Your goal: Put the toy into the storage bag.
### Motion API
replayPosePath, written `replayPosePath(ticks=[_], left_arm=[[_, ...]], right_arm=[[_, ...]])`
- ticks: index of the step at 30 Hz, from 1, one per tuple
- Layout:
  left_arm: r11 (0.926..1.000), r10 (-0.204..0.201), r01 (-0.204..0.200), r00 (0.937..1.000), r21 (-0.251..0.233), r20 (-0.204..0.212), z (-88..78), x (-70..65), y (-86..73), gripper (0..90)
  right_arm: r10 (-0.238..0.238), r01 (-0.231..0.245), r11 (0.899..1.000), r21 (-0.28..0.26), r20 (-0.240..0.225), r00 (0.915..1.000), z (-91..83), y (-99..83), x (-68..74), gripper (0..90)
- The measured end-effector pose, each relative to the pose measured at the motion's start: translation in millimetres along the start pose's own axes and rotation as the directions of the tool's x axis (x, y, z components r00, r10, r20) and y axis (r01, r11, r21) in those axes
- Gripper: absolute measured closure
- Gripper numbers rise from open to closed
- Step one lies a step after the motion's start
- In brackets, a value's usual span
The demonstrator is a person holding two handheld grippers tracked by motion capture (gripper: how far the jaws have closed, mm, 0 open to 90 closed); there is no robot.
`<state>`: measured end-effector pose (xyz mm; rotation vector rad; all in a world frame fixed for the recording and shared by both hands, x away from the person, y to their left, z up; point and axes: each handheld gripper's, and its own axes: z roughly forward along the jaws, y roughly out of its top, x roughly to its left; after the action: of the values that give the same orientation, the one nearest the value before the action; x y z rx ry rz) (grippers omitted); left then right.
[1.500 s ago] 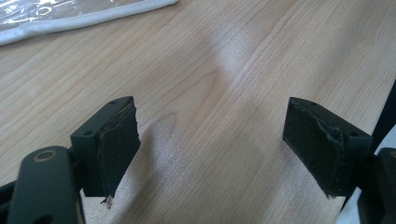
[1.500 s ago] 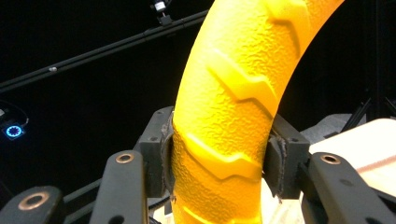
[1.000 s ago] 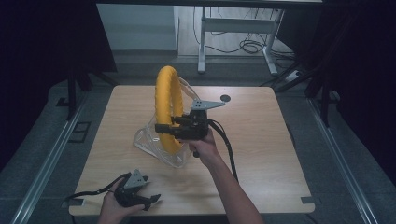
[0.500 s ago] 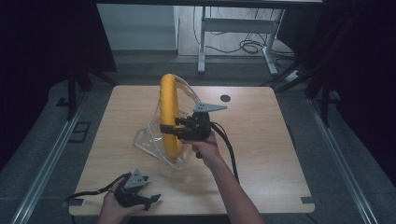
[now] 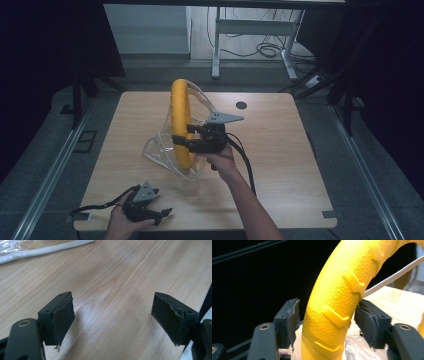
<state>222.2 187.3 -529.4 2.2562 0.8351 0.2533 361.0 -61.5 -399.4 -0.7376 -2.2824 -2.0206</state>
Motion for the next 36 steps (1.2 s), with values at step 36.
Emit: replayPosePath(ticks=[36], left_arm=[[1.0000, -0.003, 0.003, 1.0000, 0.001, -0.006, 1.0, 0.2, 0.3, 18.3]], right_arm=[[-0.116, 0.097, 0.991, 0.094, 0.217, 0.9692, -99.3, -47.2, -15.1, 32.7]])
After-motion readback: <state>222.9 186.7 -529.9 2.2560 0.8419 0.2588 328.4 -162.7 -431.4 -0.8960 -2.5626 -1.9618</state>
